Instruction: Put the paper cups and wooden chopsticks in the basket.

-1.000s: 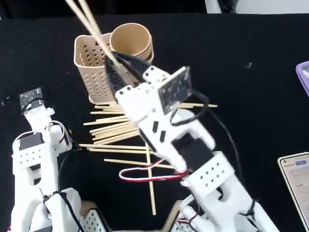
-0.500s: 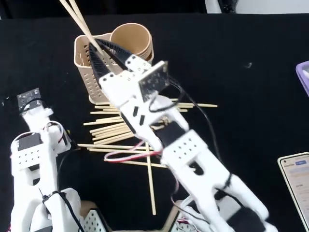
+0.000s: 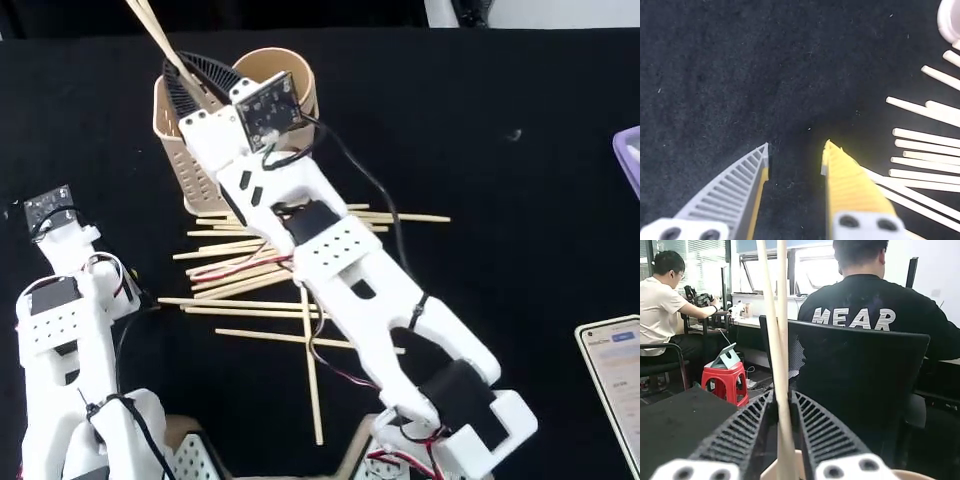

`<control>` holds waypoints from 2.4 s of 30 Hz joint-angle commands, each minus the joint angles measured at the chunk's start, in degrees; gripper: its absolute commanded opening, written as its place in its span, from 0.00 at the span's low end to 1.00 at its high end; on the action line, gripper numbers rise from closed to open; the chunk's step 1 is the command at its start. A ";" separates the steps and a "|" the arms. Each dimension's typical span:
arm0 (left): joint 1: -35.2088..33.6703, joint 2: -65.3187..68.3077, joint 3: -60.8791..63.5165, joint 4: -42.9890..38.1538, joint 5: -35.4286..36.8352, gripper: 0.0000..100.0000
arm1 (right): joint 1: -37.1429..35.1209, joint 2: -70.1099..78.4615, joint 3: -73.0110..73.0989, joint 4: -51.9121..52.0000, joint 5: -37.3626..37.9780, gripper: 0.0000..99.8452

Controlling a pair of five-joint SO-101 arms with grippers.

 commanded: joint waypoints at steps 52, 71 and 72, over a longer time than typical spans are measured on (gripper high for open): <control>-1.01 -1.41 -0.40 -3.87 0.00 0.18 | 5.01 -20.44 26.33 72.53 31.47 0.01; -1.01 -1.05 -0.31 -3.52 -0.09 0.18 | -1.41 -1.27 14.02 68.57 21.36 0.19; -1.01 -0.97 -0.31 -3.60 -0.09 0.18 | -1.49 1.19 12.79 68.57 21.36 0.19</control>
